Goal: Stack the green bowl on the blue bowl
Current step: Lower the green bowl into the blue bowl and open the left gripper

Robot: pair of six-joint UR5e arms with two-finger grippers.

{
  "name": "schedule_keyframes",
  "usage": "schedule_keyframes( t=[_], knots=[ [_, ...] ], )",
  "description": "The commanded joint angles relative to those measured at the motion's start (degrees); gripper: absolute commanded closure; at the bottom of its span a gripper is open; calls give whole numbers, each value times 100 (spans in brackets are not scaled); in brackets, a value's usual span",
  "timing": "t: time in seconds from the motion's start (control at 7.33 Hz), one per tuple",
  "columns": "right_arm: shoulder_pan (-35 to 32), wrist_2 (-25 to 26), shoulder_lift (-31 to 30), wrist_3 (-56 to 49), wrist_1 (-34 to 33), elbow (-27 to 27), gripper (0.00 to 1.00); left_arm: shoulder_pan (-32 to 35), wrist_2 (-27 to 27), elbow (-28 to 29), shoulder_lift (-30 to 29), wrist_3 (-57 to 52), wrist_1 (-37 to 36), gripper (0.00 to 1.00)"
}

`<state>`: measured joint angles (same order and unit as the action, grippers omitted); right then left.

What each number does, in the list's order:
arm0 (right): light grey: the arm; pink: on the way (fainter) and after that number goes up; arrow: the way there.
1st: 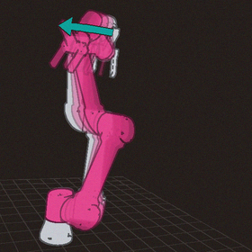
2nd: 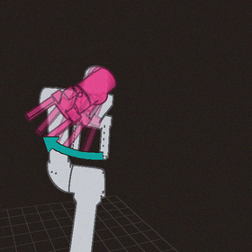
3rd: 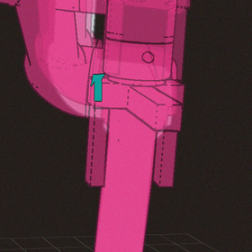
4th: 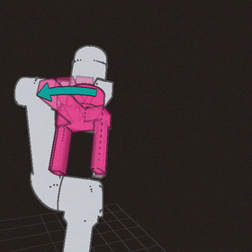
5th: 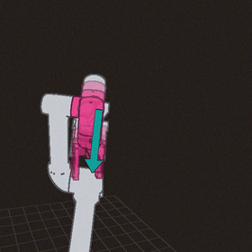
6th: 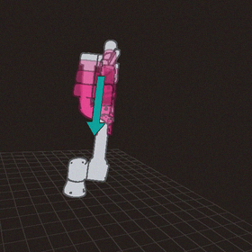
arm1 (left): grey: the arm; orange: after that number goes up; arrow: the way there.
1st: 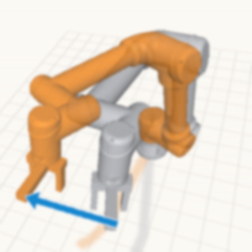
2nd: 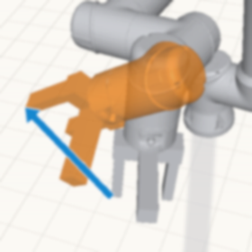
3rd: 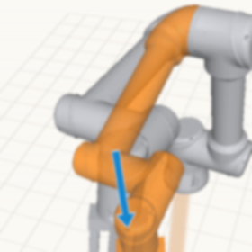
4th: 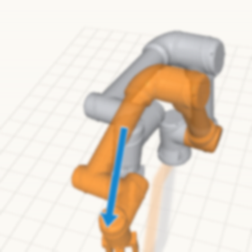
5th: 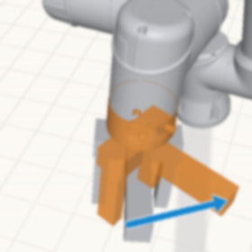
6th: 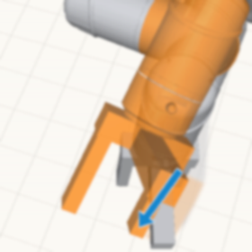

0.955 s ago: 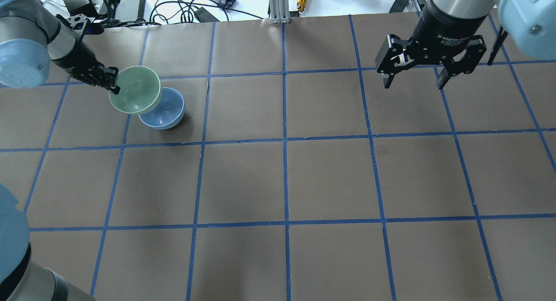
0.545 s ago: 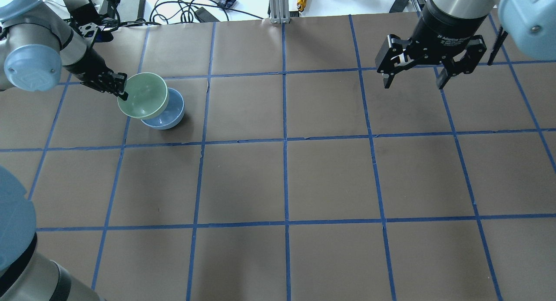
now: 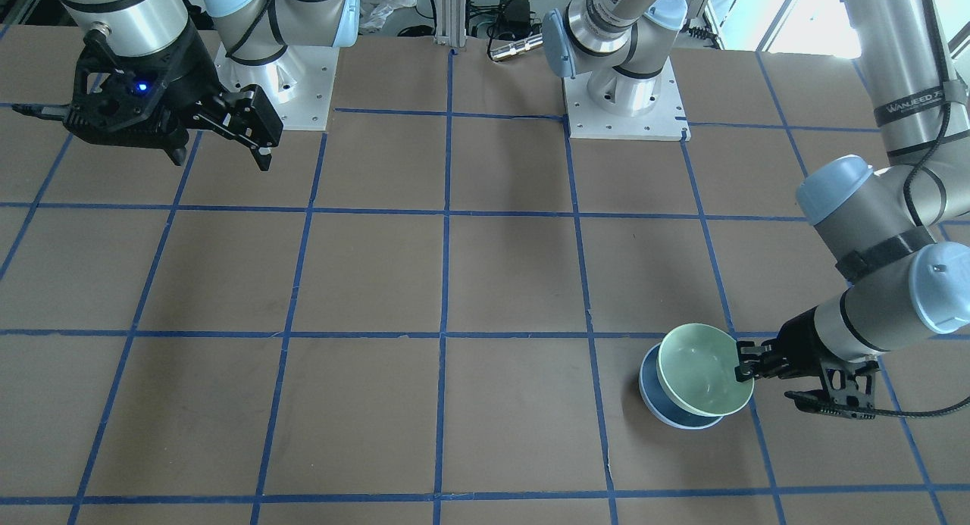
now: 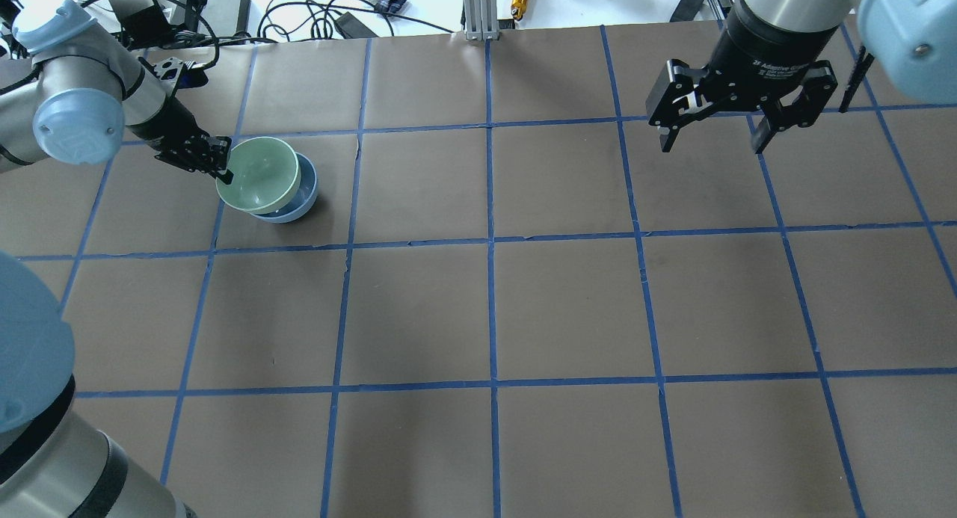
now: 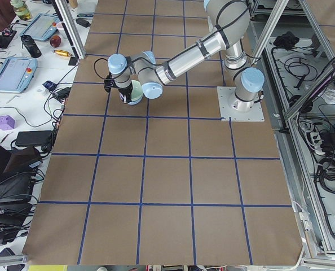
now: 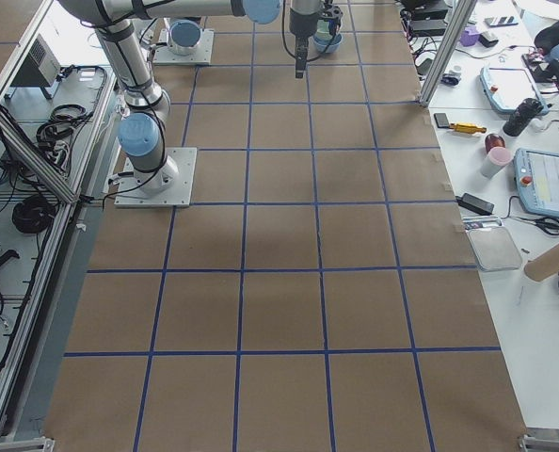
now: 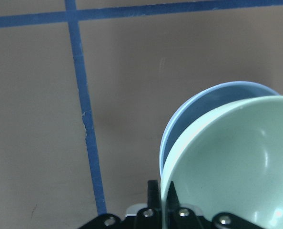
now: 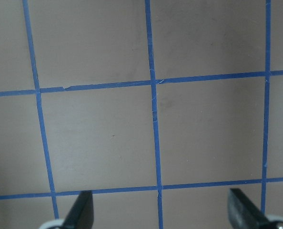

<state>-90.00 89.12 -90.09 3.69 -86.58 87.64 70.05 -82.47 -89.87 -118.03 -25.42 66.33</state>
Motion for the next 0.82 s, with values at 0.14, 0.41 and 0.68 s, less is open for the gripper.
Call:
schedule_keyframes(
  t=[0.14, 0.41, 0.68],
  knots=[
    [0, 0, 0, 0, 1, -1, 0, 9, 12, -4, -53, 167, -6, 93],
    [0, 0, 0, 0, 1, -1, 0, 9, 12, -13, -53, 247, -6, 32],
    [0, 0, 0, 0, 1, -1, 0, 26, 12, 31, -27, 309, 3, 18]
  ],
)
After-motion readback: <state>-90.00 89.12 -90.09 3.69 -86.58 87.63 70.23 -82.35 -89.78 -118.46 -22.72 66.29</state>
